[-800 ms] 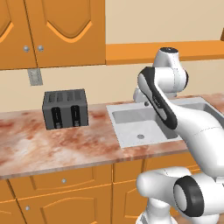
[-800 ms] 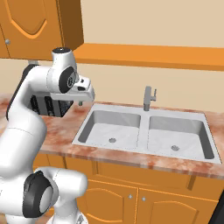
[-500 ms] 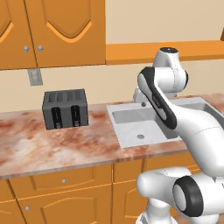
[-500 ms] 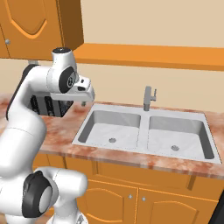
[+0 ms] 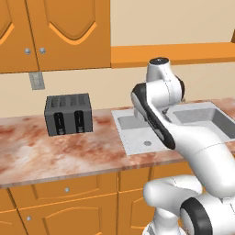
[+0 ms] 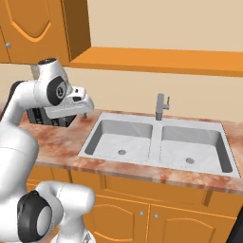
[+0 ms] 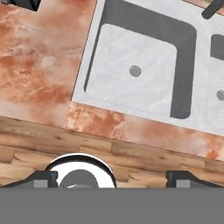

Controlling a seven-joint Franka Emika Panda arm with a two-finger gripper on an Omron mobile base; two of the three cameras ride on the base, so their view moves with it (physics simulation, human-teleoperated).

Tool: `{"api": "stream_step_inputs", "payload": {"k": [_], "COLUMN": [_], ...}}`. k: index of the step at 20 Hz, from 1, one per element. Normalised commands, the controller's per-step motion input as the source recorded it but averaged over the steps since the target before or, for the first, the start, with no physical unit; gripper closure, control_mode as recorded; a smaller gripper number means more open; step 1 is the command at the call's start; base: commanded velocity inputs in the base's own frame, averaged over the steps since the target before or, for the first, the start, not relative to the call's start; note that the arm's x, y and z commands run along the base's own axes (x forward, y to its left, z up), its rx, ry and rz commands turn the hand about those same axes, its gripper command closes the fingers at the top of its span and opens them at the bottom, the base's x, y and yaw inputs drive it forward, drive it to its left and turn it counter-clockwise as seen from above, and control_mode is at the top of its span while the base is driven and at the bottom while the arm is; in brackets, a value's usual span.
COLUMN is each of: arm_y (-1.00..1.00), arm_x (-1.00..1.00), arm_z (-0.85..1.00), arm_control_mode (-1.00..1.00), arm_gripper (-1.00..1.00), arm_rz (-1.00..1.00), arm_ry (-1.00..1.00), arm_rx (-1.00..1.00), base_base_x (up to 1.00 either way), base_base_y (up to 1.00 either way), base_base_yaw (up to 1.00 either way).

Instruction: Take the tongs from the drawer on the left and place them on the dining counter next to the tray containing the hot dog.

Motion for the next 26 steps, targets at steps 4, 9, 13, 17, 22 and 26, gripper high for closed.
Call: {"api": "stream_step_inputs", "payload": {"k": [4, 9, 13, 17, 22, 26], "arm_y": [0.9, 1.0, 0.99, 0.9, 0.99, 0.78], "arm_x": [-0.24, -0.03, -0.07, -0.34, -0.73, -1.0], "arm_z": [-0.41, -0.44, -0.51, -0.62, -0.87, -0.87], "arm_control_mode": [-1.0, -1.0, -1.0, -1.0, -1.0, -1.0], "arm_gripper": [-1.0, -1.0, -1.0, -1.0, -1.0, -1.0], "arm_rz": [0.18, 0.13, 0.16, 0.13, 0.07, 0.02], "arm_ry": [0.04, 0.13, 0.19, 0.05, -0.01, -0.16], "arm_rx": [-0.14, -0.01, -0.08, -0.03, -0.11, -0.03], "base_base_x": [0.0, 0.0, 0.0, 0.0, 0.0, 0.0], "base_base_y": [0.0, 0.0, 0.0, 0.0, 0.0, 0.0], "base_base_yaw": [0.0, 0.0, 0.0, 0.0, 0.0, 0.0]}}
